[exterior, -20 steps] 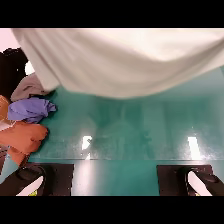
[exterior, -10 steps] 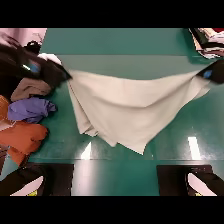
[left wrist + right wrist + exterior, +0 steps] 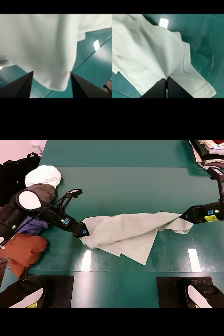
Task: Fold the shirts.
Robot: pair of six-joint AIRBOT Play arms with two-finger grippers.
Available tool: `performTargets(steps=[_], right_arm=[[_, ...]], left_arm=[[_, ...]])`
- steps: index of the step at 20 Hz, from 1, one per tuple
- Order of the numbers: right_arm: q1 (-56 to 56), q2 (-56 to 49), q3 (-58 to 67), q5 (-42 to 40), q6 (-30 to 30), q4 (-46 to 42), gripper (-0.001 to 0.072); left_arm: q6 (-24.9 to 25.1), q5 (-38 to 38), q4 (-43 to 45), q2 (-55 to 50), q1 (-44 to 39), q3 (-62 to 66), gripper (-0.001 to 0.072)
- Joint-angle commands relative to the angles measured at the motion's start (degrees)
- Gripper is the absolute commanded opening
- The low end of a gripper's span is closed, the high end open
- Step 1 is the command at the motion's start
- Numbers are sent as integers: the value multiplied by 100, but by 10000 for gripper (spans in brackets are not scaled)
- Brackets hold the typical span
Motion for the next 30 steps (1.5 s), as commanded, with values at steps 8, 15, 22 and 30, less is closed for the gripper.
performTargets(steps=[8, 15, 22, 30], right_arm=[[-529, 181, 39, -74, 11, 11, 13], [-522, 173, 42, -94, 11, 13, 13], [-522, 170, 42, -76, 11, 11, 13], [-522, 170, 42, -216, 13, 11, 13]], left_arm=[[-852, 621, 1886, -127, 4, -103, 539], [-708, 1322, 975, -935, 2, -745, 538], [-723, 1596, 684, -1362, 2, -750, 537], [-719, 1716, 590, -1362, 2, -750, 139]])
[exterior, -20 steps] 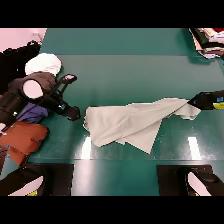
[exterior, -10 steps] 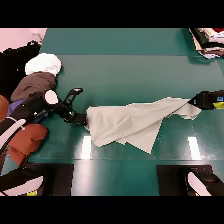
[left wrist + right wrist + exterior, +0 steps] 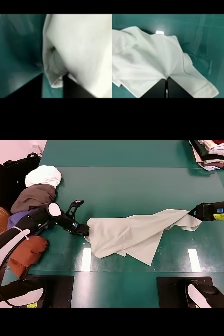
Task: Fold the shirts.
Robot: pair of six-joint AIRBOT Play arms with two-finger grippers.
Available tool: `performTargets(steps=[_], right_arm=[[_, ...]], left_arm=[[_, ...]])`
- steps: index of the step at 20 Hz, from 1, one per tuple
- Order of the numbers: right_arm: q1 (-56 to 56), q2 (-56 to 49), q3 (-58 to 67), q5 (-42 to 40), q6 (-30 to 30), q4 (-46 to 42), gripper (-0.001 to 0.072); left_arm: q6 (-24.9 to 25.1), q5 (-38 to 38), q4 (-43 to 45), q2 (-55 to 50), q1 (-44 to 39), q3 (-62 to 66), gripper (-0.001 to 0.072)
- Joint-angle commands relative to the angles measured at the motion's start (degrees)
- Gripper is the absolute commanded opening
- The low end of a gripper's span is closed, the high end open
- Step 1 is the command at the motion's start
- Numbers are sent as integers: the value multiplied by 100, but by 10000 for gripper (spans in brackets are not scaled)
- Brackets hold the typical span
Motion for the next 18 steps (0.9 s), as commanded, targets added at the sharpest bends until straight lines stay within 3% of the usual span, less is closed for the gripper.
performTargets(steps=[1, 4, 8, 10, 13, 18], right_arm=[[-2, -2, 7, -50, 4, 0, 13], [-4, -2, 9, -94, 2, -15, 13], [-2, -22, 260, -518, 0, -24, 13], [-4, -197, 942, -542, -4, -24, 13], [-2, -601, 2330, -452, -4, -17, 13], [-2, -1226, 4662, 118, -4, -17, 13]], left_arm=[[13, 2, -44, 0, 0, 2, 28], [-63, -31, 332, 52, 2, 149, 25], [-1023, -236, 2601, 761, 2, 1375, 25], [-1172, -313, 3530, 1274, 2, 2299, 25], [-1154, -254, 3963, 1930, 2, 3692, 25], [-1095, -212, 3960, 2643, 2, 5372, 26]])
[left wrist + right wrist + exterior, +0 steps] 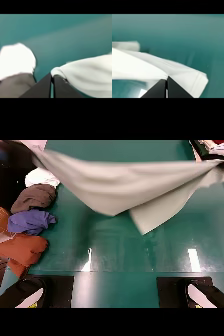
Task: Fold the shirts.
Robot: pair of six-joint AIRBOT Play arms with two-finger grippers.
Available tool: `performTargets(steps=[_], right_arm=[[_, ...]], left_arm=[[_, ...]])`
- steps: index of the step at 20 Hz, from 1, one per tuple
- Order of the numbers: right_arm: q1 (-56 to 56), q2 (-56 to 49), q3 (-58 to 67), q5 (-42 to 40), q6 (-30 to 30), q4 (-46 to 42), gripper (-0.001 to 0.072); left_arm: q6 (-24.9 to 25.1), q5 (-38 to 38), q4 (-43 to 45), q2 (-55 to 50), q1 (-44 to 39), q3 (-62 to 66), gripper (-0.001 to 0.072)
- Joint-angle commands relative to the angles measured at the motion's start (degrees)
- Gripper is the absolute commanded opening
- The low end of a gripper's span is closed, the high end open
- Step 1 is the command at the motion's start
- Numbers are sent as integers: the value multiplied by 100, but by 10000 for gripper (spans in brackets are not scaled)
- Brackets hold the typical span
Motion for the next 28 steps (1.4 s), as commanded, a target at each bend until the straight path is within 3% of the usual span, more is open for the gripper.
performTargets(steps=[1, 4, 9, 12, 15, 20, 23, 25, 28], right_arm=[[-2, -354, 1515, 442, -2, 0, 13], [-2, -256, 2184, 638, -2, -2, 13], [-4, 671, 1639, 74, 0, -247, 13], [-4, 721, 1996, 269, 7, -505, 13], [-2, 201, 2275, 859, 203, -487, 13], [-2, -1095, 723, 1453, 343, -485, 13], [-2, -1963, 0, 992, 258, -487, 13], [-2, -2470, -249, 350, 190, -483, 13], [-2, -3169, -74, -225, 190, -452, 13]], left_arm=[[-22, 9, 236, 487, 4, 1128, 26], [-22, -289, 181, 581, 4, 1893, 26], [-20, -442, -190, 581, 4, 2927, 25], [63, -520, -721, 579, 2, 3025, 25], [170, -470, -627, 557, 4, 2293, 24], [168, -767, -15, -308, 15, 63, 25], [48, 0, -197, -1357, 317, -1032, 25], [-179, 501, -313, -2164, 649, -1145, 25], [-55, 1036, -1049, -3174, 1001, -960, 26]])
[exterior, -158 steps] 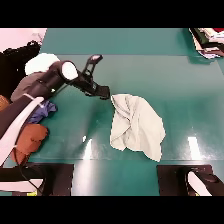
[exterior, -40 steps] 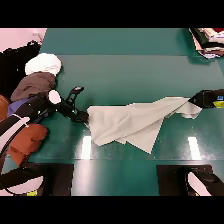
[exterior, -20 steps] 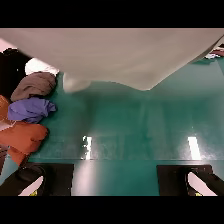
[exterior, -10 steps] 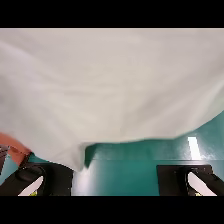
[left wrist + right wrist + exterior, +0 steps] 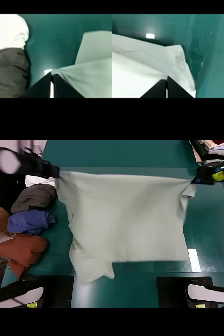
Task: Fold the shirts.
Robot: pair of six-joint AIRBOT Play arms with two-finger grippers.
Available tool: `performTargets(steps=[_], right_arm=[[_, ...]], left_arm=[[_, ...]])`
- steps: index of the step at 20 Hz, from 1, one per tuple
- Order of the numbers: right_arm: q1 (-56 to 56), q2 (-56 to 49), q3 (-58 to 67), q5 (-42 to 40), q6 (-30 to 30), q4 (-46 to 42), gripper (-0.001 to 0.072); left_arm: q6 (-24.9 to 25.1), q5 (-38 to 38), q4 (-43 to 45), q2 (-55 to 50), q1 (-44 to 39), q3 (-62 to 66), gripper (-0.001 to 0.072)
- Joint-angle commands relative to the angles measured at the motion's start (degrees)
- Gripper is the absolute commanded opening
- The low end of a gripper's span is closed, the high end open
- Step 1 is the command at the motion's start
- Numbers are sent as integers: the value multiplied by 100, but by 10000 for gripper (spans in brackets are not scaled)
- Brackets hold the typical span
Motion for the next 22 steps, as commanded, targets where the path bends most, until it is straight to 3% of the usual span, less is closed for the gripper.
performTargets(steps=[1, 4, 5, 6, 7, 12, 14, 17, 18, 19, 20, 22], right_arm=[[2, -859, 125, -638, -37, 44, 13], [7, -1412, 807, -527, -33, 44, 16], [4, -1537, 1012, -409, -33, 44, 137], [-9, -1609, 1178, -280, -33, 44, 356], [-26, -1624, 1305, -122, -35, 44, 389], [-420, -911, 734, 540, -367, 719, 387], [-669, -348, -46, 586, -503, 1126, 387], [-988, 520, -1296, 442, -708, 1558, 387], [-1067, 769, -1655, 356, -758, 1646, 387], [-1126, 1008, -2000, 238, -789, 1703, 387], [-1134, 1202, -2271, 142, -793, 1683, 387], [-1130, 1515, -2710, -52, -796, 1685, 387]], left_arm=[[101, 732, -706, -1113, 310, 2, 26], [15, 1038, -828, -1403, 310, 197, 27], [26, 1001, -826, -1394, 310, 227, 100], [26, 824, -780, -1394, 310, 308, 344], [28, 459, -603, -1381, 310, 448, 468], [33, -1270, -356, -876, 691, 570, 464], [33, -1523, -433, -435, 905, 7, 255], [33, -1563, -774, 616, 1095, -1626, 260], [31, -1563, -949, 953, 1095, -2181, 313], [35, -1565, -1259, 1303, 1095, -2767, 477], [39, -1552, -1657, 1598, 1095, -3300, 541], [85, -1464, -2286, 2000, 1093, -4155, 540]])
